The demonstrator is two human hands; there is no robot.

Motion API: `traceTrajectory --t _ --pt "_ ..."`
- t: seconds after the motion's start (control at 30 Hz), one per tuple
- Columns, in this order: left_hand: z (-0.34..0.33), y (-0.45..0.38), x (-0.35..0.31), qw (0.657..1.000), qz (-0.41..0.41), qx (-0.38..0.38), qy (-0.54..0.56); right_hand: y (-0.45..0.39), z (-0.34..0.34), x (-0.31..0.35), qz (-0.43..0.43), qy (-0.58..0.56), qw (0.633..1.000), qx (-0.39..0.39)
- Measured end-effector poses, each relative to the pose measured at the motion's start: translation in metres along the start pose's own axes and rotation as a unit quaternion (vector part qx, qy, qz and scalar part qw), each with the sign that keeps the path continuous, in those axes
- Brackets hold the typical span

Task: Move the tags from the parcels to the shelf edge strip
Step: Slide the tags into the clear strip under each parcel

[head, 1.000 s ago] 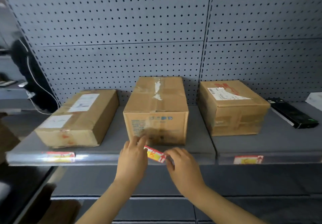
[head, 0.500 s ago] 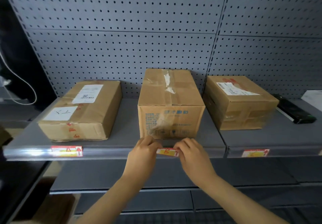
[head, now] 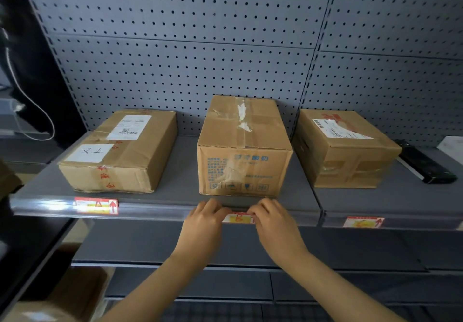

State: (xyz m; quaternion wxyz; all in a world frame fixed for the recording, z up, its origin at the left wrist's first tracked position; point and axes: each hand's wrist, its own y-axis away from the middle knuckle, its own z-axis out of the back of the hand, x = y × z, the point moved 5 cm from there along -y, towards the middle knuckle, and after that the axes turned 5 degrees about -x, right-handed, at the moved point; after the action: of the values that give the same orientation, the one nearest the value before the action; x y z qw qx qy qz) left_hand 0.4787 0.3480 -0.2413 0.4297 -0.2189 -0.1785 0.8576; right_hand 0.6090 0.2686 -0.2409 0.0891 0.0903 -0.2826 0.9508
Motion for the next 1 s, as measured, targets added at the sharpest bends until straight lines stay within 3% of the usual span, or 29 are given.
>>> traceTrajectory --t 0.3,0.7,1.0 --pt "-0.005 0.02 -0.011 0.998 0.009 0.044 -0.042 0.011 -0.003 0.004 0.047 0.018 0.999 -0.02" --pt "0.0 0.029 -0.01 0.997 0.021 0.053 0.049 0.015 -0.004 0.017 0.052 0.024 0.998 -0.032" --pt "0.031 0.042 0.056 0.998 0.048 0.036 0.001 -0.01 -0.025 0.073 0.078 -0.016 0.996 -0.039"
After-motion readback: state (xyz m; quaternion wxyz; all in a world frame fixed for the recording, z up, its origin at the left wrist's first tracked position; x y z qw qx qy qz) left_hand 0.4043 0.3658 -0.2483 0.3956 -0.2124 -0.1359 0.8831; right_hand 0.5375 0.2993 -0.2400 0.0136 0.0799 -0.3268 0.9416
